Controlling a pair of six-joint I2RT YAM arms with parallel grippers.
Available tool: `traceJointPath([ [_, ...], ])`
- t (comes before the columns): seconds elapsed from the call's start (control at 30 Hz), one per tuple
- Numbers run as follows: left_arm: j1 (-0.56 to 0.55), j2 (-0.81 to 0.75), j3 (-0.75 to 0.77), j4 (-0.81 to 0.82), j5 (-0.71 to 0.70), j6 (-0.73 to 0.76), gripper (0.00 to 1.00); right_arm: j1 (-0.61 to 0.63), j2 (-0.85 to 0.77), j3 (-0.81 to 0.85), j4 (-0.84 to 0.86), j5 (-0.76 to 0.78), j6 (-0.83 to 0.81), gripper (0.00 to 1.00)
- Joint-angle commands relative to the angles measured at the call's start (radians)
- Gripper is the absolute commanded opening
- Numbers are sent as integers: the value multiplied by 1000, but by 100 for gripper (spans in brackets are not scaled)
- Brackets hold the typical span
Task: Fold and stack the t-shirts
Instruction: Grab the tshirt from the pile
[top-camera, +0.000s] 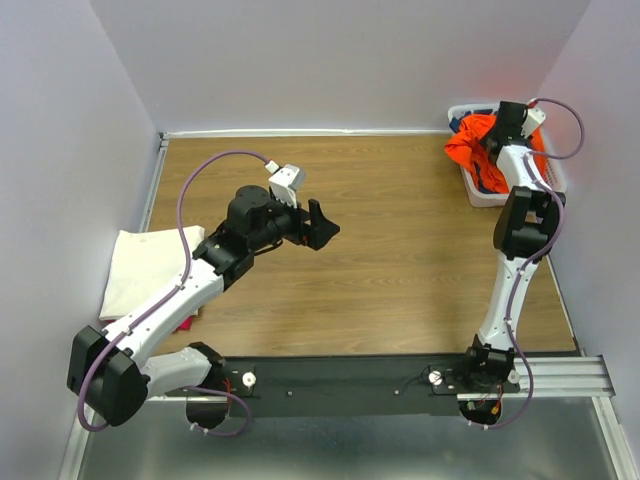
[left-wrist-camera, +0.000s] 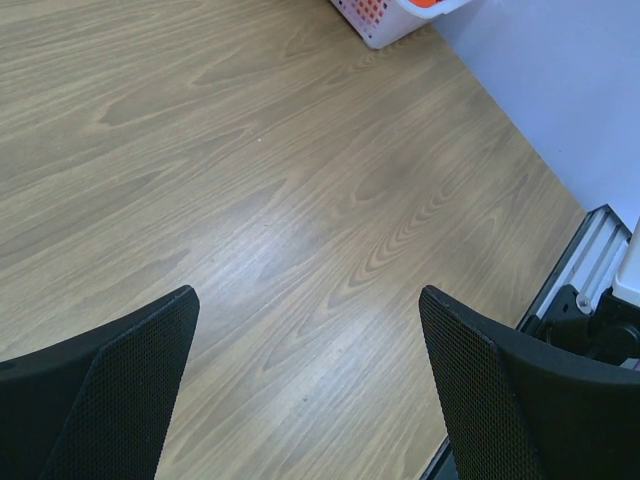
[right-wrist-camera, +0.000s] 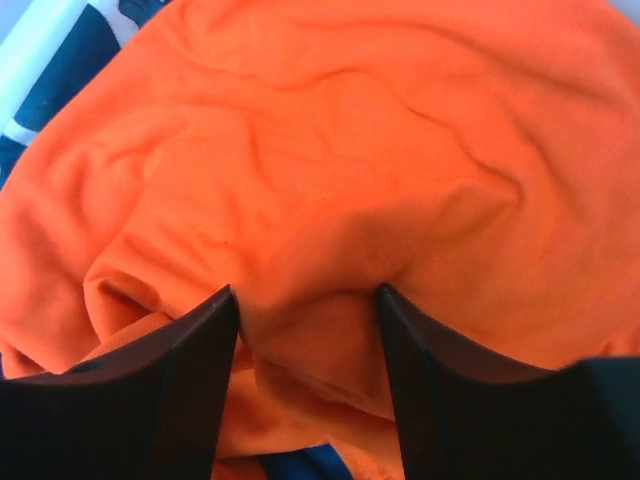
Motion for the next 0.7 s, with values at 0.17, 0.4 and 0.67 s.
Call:
traceJointPath([
  [0.17, 37, -4, 20, 6, 34, 13, 98, -3, -63, -10, -6, 48, -34, 4],
  [0.4, 52, -13, 19, 13, 56, 15, 98, -5, -244, -47, -7, 66, -27, 1],
  [0.67, 83, -27, 16, 17, 80, 10, 98, 16, -445, -48, -3, -59, -42, 0],
])
